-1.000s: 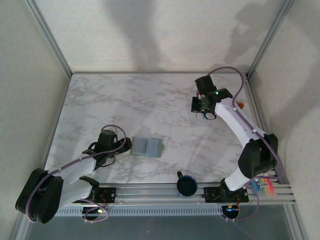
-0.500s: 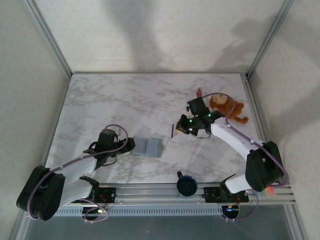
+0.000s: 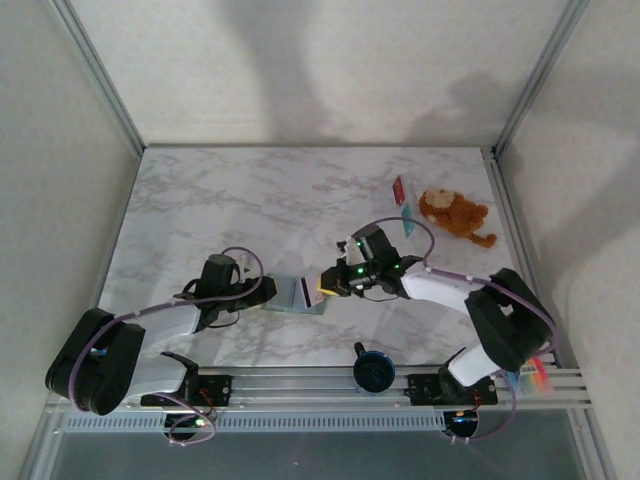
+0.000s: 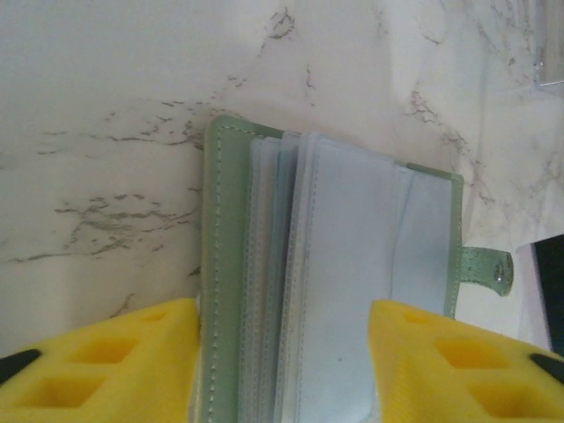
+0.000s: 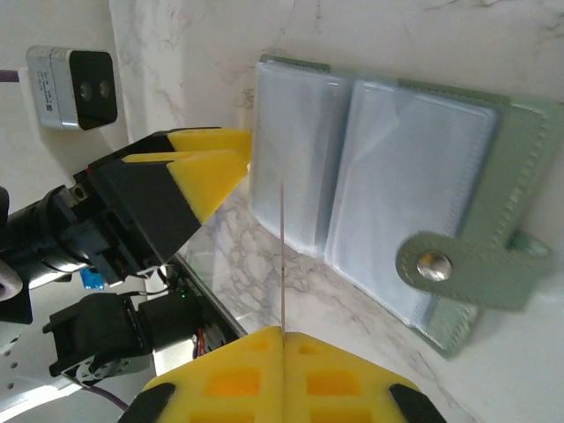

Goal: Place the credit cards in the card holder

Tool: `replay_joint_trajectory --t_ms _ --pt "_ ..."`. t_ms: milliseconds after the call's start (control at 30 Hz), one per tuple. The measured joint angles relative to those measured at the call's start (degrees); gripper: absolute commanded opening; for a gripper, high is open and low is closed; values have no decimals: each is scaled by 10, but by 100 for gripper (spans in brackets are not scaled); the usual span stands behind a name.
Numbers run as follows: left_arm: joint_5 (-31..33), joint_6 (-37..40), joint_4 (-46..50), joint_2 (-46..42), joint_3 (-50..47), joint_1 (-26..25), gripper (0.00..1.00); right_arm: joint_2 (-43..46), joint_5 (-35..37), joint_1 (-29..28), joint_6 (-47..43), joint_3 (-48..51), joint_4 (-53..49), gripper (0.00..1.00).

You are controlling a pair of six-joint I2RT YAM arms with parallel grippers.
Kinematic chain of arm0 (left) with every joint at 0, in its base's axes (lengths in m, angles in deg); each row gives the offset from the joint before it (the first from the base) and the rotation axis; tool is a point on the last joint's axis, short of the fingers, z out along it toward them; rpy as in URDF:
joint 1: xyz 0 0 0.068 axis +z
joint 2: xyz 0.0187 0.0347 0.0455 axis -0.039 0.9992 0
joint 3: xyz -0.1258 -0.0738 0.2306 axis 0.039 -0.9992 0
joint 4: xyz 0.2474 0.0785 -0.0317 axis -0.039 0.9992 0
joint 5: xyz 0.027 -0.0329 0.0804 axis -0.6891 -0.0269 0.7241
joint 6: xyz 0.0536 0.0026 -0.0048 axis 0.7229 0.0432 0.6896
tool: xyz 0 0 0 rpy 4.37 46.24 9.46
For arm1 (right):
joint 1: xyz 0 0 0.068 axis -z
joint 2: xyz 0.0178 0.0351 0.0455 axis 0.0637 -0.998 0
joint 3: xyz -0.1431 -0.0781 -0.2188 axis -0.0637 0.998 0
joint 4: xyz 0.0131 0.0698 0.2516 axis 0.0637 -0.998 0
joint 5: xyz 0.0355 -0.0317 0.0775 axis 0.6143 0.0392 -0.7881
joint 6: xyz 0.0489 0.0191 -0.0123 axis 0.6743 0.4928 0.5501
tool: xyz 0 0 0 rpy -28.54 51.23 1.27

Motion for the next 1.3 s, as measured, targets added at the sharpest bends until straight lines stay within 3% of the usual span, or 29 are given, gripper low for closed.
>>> replay_joint_trajectory --t_ms 100,367,633,833,1300 --pt "1 0 -2 14 5 0 41 -42 -18 -2 6 0 33 0" --pt "2 0 -1 24 11 0 40 -108 -25 -3 10 -5 59 0" --pt "7 0 2 27 12 1 33 -127 -38 -3 24 -5 114 0" --pt "17 -2 6 35 16 0 22 -124 -44 1 25 -3 129 0" --pt "9 -4 0 66 41 -1 14 -164 -85 18 13 2 186 0"
